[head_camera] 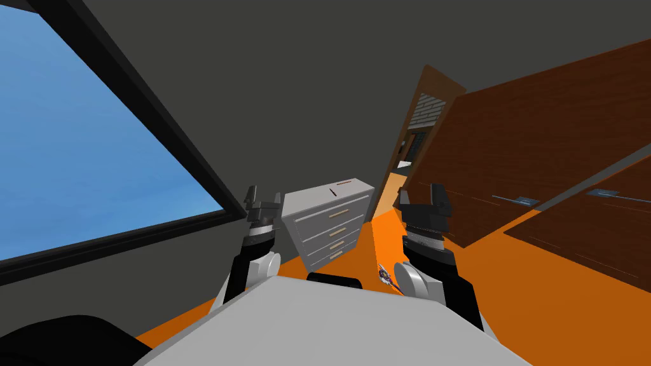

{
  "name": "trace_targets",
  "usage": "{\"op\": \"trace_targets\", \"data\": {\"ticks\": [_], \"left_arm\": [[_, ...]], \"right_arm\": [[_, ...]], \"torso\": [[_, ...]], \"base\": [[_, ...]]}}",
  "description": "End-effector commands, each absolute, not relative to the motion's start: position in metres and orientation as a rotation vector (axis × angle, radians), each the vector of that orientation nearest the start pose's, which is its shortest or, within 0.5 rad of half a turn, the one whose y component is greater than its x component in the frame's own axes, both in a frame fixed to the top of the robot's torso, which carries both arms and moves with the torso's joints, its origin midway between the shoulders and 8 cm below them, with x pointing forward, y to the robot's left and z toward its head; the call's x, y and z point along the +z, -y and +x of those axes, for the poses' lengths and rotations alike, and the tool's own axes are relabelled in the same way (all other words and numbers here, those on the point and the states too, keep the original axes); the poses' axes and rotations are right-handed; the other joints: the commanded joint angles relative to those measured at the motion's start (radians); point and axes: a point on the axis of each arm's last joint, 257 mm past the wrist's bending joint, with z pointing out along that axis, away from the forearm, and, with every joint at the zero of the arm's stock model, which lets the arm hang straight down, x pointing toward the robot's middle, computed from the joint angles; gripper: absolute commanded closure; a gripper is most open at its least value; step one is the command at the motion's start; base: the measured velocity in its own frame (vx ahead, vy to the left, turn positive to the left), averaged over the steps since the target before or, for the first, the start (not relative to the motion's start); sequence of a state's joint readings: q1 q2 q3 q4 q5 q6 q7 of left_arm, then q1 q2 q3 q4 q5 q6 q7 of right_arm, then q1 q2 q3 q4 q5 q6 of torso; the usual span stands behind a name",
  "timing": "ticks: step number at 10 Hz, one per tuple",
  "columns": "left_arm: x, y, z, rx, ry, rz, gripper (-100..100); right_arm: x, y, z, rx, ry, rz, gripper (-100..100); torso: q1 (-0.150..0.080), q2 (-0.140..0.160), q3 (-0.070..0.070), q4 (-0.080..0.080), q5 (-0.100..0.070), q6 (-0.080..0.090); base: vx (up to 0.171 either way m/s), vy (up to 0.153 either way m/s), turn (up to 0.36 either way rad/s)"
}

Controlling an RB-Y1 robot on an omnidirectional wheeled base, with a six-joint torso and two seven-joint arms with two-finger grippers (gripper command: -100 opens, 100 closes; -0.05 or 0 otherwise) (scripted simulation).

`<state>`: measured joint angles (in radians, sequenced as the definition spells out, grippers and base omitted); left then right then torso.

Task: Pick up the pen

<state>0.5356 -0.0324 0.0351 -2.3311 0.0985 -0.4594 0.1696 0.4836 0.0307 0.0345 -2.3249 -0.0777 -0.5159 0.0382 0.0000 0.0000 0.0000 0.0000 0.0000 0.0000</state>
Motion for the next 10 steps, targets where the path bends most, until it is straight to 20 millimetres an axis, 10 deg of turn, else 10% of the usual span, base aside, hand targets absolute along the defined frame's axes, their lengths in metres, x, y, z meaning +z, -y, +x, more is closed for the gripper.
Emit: {"op": "trace_targets", "data": {"ticks": [1, 10], "left_arm": [[0.025, -0.31, 0.336, -1.445, -0.537, -0.801, -100], [0.0, -0.363, 0.35, -1.194, -0.82, -0.825, -100]], "right_arm": [[0.052, 0.277, 0.332, 1.371, -0.494, 0.658, 0], [0.052, 0.277, 0.332, 1.371, -0.494, 0.658, 0]], "torso": [[0.0, 0.0, 0.0, 0.0, 0.0, 0.0], [-0.007, -0.003, -0.002, -0.001, -0.002, 0.0]], "base": [[0.004, -0.034, -0.049], [0.035, -0.086, -0.065]]}}
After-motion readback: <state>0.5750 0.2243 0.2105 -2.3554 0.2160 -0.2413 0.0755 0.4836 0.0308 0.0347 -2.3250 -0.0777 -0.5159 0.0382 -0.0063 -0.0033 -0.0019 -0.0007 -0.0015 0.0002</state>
